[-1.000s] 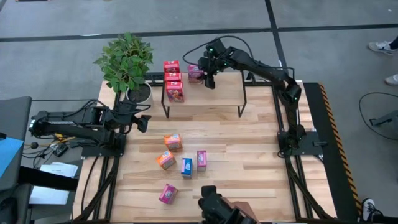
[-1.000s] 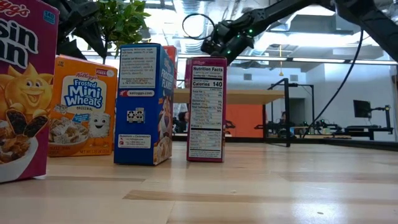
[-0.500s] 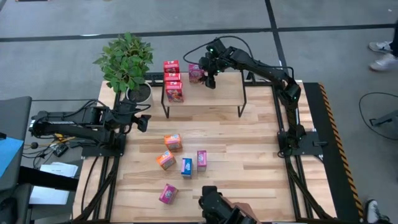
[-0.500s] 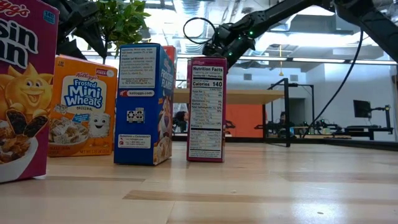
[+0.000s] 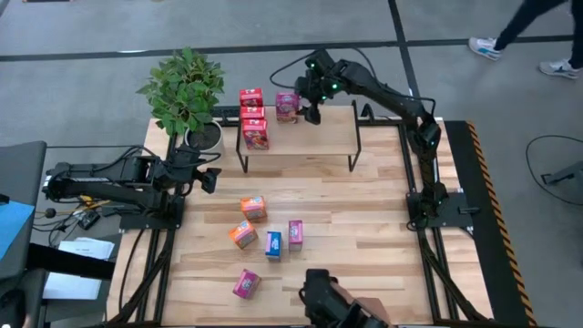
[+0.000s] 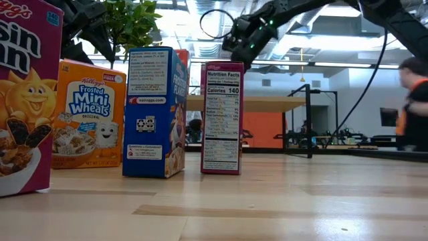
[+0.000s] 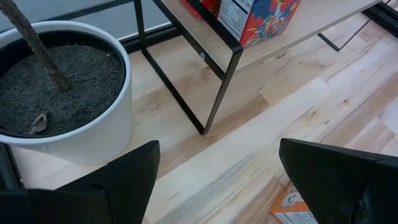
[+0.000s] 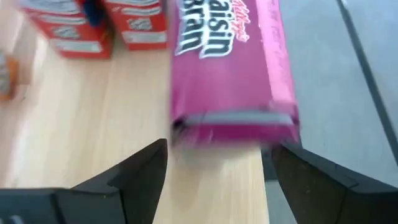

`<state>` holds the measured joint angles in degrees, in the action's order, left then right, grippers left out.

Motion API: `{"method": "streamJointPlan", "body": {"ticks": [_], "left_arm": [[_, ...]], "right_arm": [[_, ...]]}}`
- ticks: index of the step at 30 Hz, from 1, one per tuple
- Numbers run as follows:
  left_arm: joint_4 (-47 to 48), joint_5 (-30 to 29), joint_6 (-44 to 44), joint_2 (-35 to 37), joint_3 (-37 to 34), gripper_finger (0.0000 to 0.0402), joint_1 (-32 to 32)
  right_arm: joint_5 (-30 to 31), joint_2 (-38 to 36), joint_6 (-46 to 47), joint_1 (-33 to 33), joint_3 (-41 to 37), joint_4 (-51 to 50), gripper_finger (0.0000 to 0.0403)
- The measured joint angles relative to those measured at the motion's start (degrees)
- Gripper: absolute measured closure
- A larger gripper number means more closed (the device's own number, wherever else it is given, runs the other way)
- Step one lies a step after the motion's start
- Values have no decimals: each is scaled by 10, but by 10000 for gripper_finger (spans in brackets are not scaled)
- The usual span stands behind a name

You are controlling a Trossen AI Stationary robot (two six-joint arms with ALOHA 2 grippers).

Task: Stack cereal on shelf
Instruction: Put the right violet cereal box on the shelf, then put the top violet cereal box on the shelf aligned with the other violet cereal box on the shelf

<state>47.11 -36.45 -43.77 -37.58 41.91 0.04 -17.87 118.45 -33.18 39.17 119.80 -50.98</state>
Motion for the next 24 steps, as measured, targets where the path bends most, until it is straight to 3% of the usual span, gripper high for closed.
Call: {"method": "streamJointPlan", "body": {"ticks": [4, 10, 15, 19, 24], "left_arm": [[1, 0, 7, 0, 0, 81, 0], [0, 2, 37, 0, 0, 81, 0], [0, 12, 74, 0, 0, 81, 0], [0, 17, 88, 0, 0, 81, 0], [0, 40, 112, 0, 0, 81, 0]], "right_arm": [[14, -9, -2, 6, 42, -102, 90], [-12, -80, 111, 34, 43, -247, 90], [-37, -139, 171, -8, -24, -338, 90], [-38, -225, 232, -82, -154, -308, 92], [-19, -334, 377, -220, -341, -126, 93]]}}
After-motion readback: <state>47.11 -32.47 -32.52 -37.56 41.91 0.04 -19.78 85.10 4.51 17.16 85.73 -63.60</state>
